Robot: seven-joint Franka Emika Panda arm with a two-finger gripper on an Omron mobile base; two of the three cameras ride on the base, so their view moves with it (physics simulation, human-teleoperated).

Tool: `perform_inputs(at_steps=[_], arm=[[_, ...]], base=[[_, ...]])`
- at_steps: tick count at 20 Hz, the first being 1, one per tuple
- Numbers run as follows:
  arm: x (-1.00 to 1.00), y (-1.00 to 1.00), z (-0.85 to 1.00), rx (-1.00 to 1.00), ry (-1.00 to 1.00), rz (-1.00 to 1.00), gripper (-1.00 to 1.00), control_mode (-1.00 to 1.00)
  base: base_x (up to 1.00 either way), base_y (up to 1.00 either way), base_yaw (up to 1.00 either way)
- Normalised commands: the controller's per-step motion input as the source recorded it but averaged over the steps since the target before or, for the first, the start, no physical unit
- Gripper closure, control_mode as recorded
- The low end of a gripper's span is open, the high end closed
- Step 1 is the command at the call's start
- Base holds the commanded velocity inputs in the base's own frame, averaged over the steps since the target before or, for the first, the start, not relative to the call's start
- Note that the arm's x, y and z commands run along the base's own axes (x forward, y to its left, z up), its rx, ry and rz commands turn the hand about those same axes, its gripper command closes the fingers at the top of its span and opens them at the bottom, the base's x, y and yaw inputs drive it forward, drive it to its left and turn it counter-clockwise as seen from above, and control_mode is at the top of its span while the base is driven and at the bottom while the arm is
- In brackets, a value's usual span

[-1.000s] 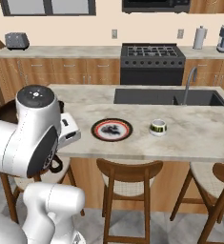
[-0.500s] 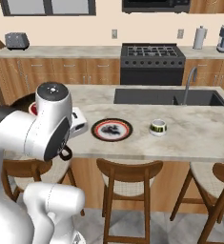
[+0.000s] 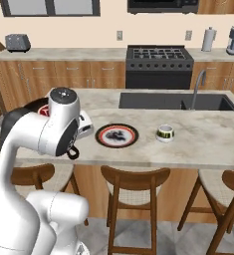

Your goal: Pick up the pan with the steak in it and place it on the dining table. Then place the steak on the plate.

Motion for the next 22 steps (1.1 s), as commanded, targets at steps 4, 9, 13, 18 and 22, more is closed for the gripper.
perform_inputs(at_steps=[4,9,13,18,22], arm=[[0.39,0.21,-0.46,-0.02,0.03,0.00,1.00,-1.00],[0.40,0.12,-0.52,-0.01,0.05,0.00,1.00,-1.00],[0.46,0.04,-0.47,0.00,0.09,0.00,1.00,-1.00],[0.53,0.08,-0.49,0.00,0.09,0.00,1.00,-1.00],[0.63,0.03,-0.44,0.02,0.15,0.00,1.00,-1.00]], base=[[0.00,0.00,0.00],[0.00,0.00,0.00],[0.00,0.00,0.00],[0.00,0.00,0.00],[0.00,0.00,0.00]])
